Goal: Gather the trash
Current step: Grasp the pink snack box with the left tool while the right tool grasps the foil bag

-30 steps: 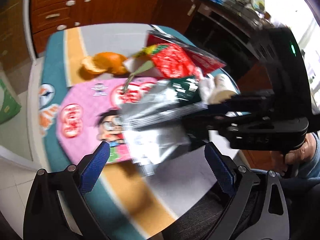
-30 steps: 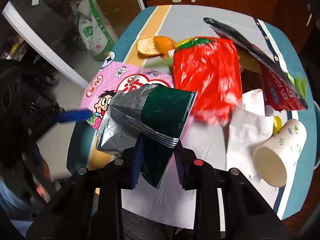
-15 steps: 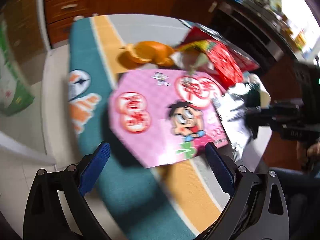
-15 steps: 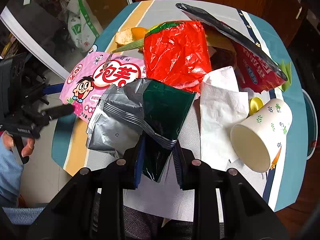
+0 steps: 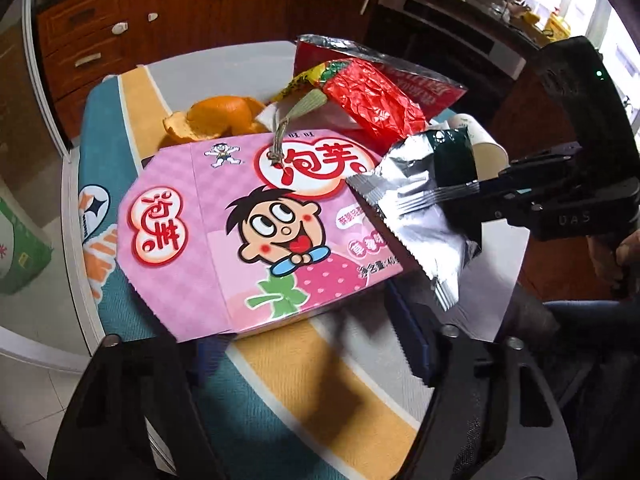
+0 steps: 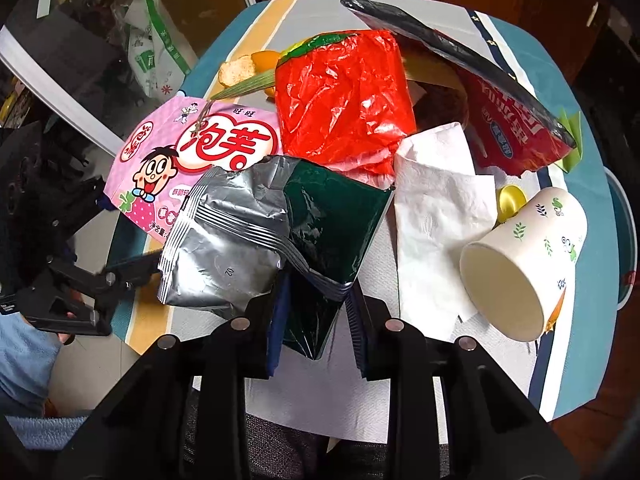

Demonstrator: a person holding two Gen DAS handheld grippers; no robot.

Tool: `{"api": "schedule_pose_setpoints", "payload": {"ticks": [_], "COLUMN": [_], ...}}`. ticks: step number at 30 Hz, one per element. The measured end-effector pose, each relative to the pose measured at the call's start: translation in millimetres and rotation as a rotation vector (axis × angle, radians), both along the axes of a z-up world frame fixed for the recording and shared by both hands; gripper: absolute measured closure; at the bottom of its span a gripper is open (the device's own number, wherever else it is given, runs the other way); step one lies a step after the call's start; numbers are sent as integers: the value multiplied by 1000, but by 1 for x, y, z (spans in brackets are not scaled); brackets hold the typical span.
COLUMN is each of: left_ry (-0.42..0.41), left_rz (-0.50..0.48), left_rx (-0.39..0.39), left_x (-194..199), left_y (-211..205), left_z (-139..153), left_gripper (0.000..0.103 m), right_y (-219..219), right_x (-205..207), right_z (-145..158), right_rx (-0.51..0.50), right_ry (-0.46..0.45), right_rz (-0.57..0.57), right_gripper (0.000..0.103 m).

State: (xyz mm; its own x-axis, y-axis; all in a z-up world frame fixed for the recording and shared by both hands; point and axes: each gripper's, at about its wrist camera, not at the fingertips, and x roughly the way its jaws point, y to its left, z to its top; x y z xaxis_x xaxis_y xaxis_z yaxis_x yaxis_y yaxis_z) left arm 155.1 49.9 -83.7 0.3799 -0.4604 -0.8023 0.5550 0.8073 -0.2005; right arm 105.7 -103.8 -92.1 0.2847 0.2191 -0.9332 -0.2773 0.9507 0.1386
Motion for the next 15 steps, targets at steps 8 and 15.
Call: {"api": "schedule_pose_setpoints", "payload": {"ticks": [8,15], "left_ry": [-5,13], "left_rz": [-81,45], "left_rx": [50,56], "left_x": [-55,-54], "left_y": [-24,-42], "left_z": [4,-4], "left_gripper": [86,90], "right_y": [-6,10], "right_x": [-6,-22], "right_z": [5,8], "right_rx": [68,55], "right_ry": [14,-10], "right_rz": [-8,41], "right_gripper": [80,88]}}
